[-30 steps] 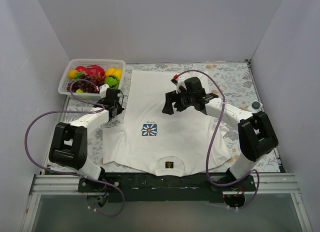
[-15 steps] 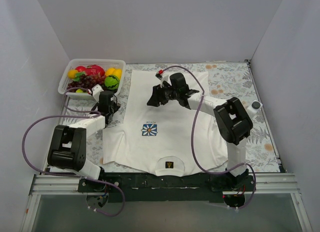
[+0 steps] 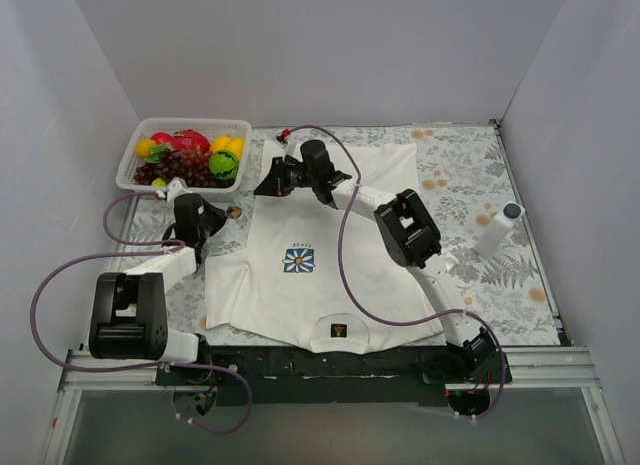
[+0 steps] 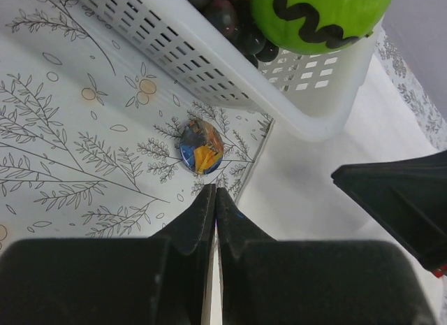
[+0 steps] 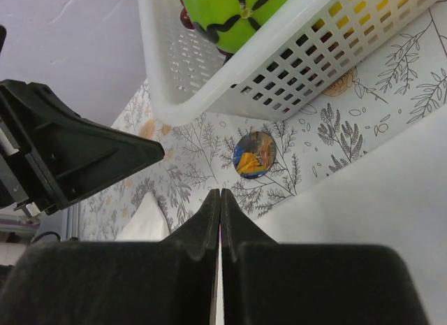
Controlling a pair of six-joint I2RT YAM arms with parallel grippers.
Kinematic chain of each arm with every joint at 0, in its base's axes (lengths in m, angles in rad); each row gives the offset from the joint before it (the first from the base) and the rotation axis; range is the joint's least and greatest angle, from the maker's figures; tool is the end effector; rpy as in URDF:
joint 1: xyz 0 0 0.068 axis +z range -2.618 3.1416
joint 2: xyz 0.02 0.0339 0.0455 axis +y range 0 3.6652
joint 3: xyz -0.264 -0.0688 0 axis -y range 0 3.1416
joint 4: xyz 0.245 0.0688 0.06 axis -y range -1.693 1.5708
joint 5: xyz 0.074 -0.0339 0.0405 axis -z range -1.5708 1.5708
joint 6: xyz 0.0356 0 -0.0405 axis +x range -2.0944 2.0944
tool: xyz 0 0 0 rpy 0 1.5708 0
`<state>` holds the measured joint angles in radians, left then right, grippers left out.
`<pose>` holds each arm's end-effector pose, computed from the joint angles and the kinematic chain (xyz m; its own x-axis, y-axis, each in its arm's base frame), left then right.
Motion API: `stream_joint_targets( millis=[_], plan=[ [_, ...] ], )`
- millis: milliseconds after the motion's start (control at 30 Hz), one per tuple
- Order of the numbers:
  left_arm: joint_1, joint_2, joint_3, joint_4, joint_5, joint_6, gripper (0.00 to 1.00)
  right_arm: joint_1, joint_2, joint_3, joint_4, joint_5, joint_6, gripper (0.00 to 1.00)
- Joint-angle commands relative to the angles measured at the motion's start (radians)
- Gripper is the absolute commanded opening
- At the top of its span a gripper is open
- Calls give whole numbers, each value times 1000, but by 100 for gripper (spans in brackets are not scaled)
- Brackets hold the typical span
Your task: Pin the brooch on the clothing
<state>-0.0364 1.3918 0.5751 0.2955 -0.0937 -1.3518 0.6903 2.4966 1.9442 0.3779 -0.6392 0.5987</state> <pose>0.2793 -0.0068 0.1813 -0.0643 -0.9701 -0.2339 -0.4955 0.2345 -0.8364 0.4275 0.3806 0.1769 -0.6539 0.0466 -0.7552 -0.7209 0.2645 0.6406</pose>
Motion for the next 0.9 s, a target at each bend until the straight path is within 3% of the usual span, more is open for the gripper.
stream_joint_targets(
  millis=[0,167,400,700,867],
  plan=[
    [90,-22,-21,43,151,-58,0,20,74,136,24,2,85,1],
    [170,59,-46,157,377,-101,0,37,120,191,15,78,93,1],
    [213,223,-47,338,557,-171,0,63,203,283,-28,151,58,1],
    [254,383,-32,461,623,-260,0,74,255,314,-63,214,58,1],
    [263,404,-11,410,569,-256,0,92,280,346,-82,245,61,1]
  ],
)
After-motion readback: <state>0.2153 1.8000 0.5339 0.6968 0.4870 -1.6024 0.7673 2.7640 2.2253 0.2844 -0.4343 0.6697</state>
